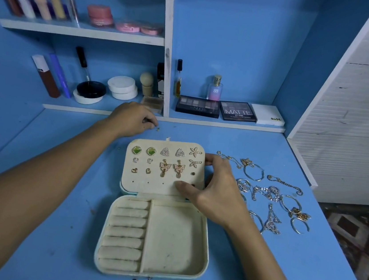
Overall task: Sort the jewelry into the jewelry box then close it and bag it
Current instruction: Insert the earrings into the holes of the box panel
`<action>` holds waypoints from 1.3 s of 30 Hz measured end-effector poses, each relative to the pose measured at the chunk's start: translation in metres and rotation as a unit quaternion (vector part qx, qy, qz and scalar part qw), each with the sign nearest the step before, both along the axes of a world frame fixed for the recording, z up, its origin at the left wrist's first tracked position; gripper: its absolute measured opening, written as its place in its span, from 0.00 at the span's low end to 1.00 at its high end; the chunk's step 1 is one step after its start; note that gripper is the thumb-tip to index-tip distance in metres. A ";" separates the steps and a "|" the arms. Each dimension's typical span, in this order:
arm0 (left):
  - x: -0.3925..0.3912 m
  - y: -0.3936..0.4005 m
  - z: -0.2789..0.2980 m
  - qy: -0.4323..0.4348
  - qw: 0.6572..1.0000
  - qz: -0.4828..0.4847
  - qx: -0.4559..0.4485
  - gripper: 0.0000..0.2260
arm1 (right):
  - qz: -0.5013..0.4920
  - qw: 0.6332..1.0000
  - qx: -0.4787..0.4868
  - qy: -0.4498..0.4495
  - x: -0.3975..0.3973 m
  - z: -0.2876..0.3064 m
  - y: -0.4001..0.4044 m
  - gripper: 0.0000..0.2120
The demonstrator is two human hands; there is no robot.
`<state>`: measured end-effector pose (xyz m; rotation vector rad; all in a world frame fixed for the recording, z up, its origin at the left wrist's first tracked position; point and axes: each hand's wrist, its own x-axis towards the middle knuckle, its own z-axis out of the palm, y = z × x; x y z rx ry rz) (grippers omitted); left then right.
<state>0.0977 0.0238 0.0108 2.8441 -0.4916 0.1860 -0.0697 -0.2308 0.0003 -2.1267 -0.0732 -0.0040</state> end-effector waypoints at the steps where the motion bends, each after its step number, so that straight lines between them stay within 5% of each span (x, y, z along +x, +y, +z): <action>1: 0.001 -0.001 0.001 -0.003 1.000 -0.001 0.005 0.06 | -0.001 1.000 0.000 0.000 0.000 0.000 0.000 0.30; 18: -0.003 -0.014 0.006 -0.040 0.994 -0.012 0.102 0.05 | 0.002 1.000 0.002 0.002 0.001 -0.002 0.000 0.30; 39: -0.033 0.003 0.026 0.000 0.985 0.085 -0.153 0.03 | -0.001 0.998 -0.036 -0.044 -0.005 0.004 0.000 0.30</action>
